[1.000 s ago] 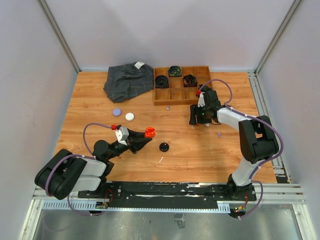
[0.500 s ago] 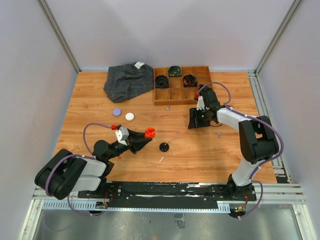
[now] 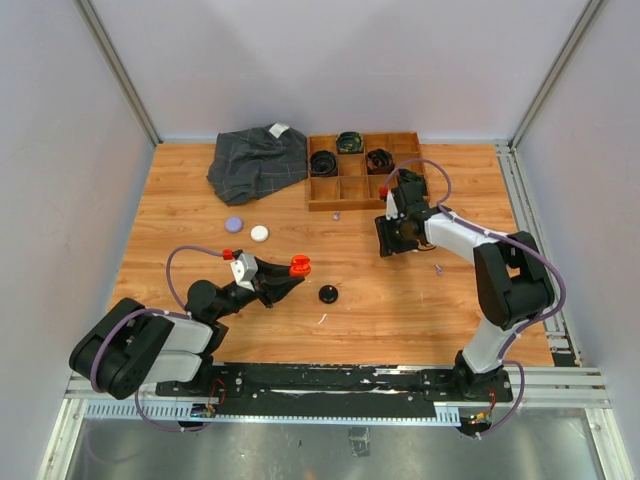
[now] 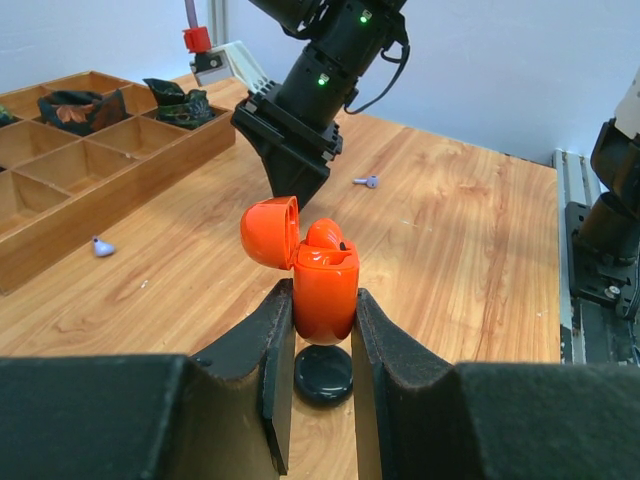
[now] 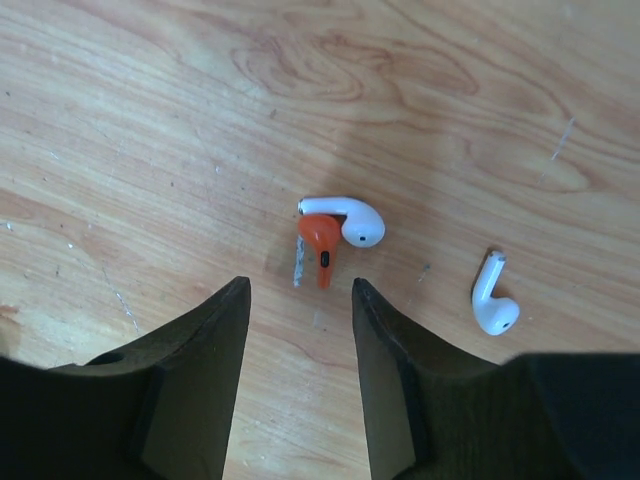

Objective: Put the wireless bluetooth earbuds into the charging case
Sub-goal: Pick up the earbud from the center of the board.

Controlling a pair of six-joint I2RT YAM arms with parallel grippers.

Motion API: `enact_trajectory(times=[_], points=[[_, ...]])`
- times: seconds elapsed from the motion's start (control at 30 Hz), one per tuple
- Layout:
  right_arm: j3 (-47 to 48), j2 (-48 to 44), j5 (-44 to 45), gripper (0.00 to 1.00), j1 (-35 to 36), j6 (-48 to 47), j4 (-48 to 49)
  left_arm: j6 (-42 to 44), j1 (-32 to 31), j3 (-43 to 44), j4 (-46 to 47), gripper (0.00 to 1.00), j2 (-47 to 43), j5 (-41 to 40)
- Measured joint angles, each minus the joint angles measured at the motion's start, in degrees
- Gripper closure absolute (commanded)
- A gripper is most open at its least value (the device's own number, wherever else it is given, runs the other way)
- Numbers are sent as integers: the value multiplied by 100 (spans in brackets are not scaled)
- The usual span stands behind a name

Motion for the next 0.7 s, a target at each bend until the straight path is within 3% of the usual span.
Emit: enact_trajectory(times=[0.7], points=[[778, 706, 494, 67, 166, -219, -258, -17, 0, 0, 0, 98, 0, 0]])
